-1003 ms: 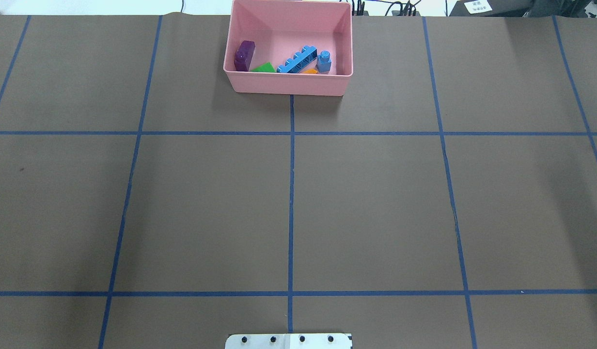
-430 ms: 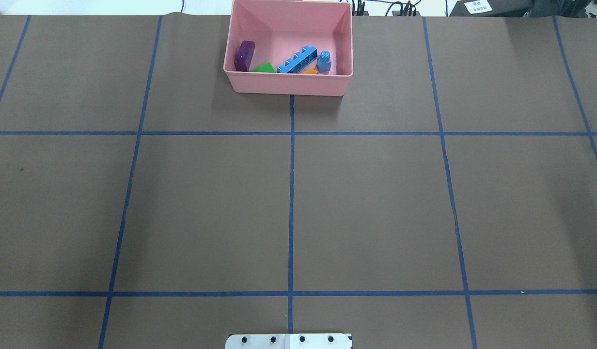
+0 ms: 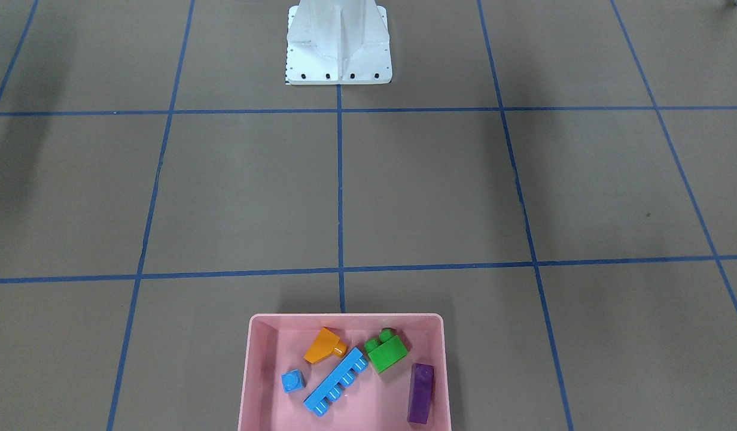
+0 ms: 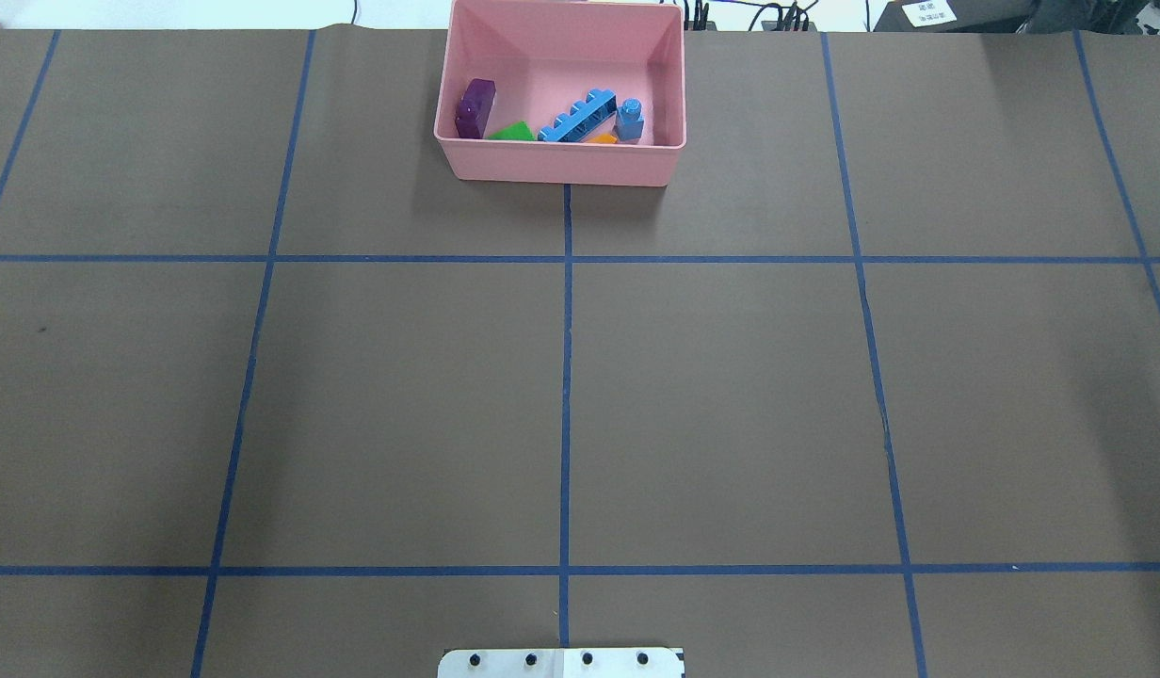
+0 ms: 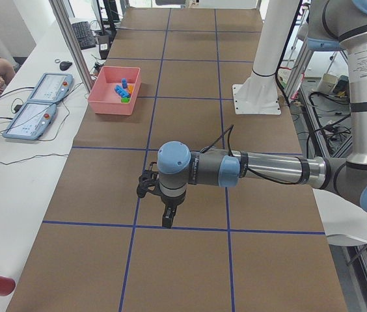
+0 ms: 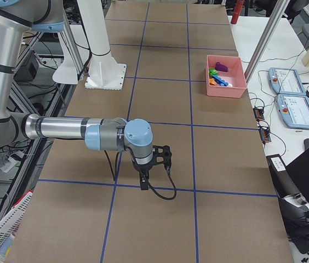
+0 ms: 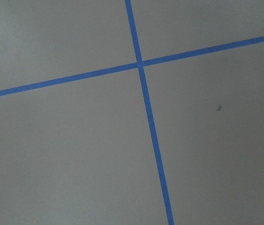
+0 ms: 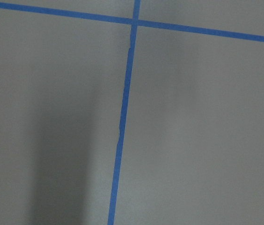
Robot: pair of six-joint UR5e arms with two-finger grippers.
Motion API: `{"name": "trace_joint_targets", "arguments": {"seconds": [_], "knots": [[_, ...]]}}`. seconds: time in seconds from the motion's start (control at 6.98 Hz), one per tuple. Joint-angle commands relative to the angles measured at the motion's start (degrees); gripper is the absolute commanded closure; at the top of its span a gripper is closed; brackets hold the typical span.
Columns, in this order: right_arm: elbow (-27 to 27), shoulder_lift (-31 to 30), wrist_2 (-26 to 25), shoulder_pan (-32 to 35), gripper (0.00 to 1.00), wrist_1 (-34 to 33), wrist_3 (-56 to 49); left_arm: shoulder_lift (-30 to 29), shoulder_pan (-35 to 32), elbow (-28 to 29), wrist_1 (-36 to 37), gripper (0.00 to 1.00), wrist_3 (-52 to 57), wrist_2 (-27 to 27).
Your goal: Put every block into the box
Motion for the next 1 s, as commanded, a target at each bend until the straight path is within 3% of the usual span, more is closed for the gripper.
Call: {"name": "trace_joint_targets", "arguments": {"seconds": [0.0, 0.86], "knots": [[-0.07, 0.0, 0.07, -0.04, 0.0, 0.03, 0.09, 0.09, 0.0, 0.59, 0.0, 0.0, -0.29, 0.38], [-0.07, 0.08, 1.39, -0.04, 0.0, 0.03, 0.62, 0.26, 0.0, 0.68, 0.0, 0.0, -0.29, 0.56]]}}
